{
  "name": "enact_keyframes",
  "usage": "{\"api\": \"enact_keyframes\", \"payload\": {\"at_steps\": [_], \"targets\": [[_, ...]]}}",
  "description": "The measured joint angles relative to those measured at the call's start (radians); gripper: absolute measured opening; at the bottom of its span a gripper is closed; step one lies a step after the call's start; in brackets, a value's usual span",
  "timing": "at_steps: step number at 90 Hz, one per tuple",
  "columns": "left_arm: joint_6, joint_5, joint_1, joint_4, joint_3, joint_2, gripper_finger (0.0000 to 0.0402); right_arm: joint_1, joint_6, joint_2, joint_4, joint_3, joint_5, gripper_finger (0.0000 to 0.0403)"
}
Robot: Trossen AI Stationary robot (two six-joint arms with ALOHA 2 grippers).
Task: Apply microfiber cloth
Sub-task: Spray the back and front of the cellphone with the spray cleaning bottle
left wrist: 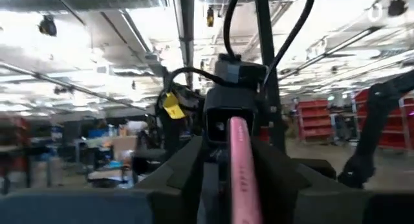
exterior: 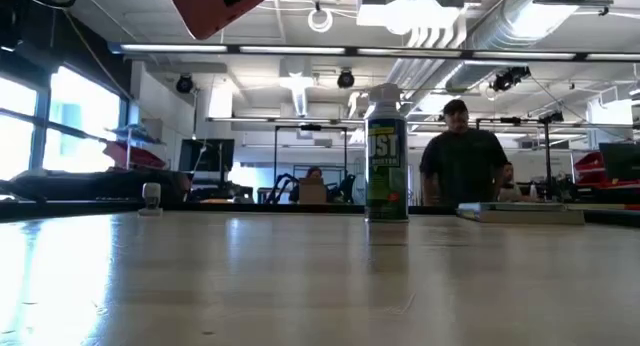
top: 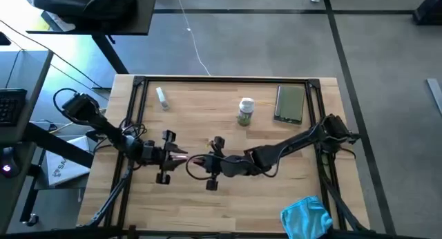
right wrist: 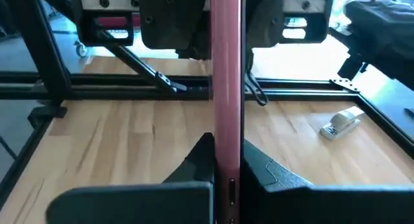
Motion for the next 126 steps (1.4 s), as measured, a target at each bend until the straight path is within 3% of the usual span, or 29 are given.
{"api": "enact_keyframes", "payload": {"at_steps": [62, 85, 101, 113, 126], "targets": [[0.005, -0.017, -0.013, -0.007, 0.0, -0.006, 0.0061, 0.0, 0.019, 0.001, 0.029, 0.0, -0.002, 0.0], [-0.008, -0.02, -0.014, -0.002, -0.001, -0.01, 0.0014, 0.0, 0.02, 0.002, 0.03, 0.0, -0.009, 0.0], [-0.021, -0.039, -0.015, -0.002, -0.001, -0.01, 0.0009, 0.0, 0.027, 0.002, 0.03, 0.0, 0.0, 0.0003], [-0.025, -0.088, -0.019, -0.015, -0.001, -0.028, 0.0009, -0.001, 0.034, 0.001, 0.029, 0.0, 0.028, 0.0031], [0.015, -0.214, -0.045, -0.093, -0.001, -0.084, 0.0009, -0.01, 0.058, -0.035, -0.041, 0.0, 0.06, 0.0098]]}}
